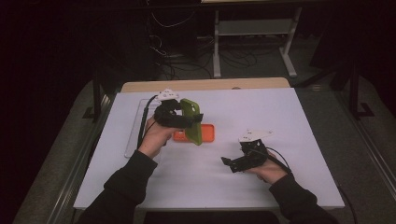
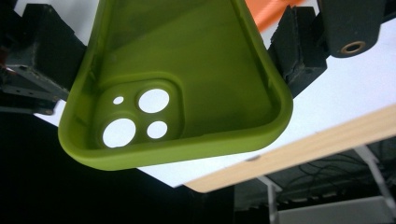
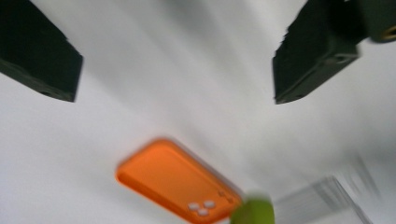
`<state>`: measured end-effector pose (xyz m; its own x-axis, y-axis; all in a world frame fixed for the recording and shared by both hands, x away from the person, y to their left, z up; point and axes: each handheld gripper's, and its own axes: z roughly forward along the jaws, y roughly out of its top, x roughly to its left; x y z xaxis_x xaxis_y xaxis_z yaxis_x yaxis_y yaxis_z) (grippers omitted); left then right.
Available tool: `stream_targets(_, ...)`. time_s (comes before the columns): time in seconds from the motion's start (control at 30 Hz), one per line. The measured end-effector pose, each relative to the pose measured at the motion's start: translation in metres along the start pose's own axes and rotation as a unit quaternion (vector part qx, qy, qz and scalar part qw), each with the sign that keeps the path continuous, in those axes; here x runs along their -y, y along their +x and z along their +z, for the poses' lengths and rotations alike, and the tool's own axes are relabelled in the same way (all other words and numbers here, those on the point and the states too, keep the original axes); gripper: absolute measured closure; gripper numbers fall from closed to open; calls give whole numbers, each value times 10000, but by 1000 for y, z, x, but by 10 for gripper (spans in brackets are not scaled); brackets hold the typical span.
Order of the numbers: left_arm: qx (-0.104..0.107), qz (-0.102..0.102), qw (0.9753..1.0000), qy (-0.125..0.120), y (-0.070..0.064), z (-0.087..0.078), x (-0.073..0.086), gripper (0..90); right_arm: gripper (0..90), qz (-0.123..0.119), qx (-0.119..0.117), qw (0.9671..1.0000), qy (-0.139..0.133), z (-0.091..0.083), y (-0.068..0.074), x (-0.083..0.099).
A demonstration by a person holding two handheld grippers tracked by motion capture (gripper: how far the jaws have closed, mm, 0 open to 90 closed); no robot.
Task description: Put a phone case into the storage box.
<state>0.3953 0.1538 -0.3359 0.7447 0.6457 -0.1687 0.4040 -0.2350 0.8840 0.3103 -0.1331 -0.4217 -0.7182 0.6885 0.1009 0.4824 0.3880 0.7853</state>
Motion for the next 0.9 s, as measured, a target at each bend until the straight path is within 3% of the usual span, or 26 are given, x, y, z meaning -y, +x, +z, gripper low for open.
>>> stream_targets(0.13,-164,-40,9998,-86,13,-11,-11,137,0,-6,91,9999,52,-10,-9,13)
stream_targets(0.3,-361,-68,9991,-187,28,-24,-23,137,0,17,282,9995,-159,-25,-16,26)
stream_targets(0.6,-896,-67,9956,-271,55,-50,-38,137,0,37,290,9995,-136,-37,-25,43)
stream_targets(0.77,-1378,-190,9896,-366,71,-60,-40,137,0,37,292,9995,-68,-39,-26,48)
stream_targets(0.9,-1826,-283,9821,-369,84,-62,-39,137,0,3,284,9996,-38,-38,-24,48)
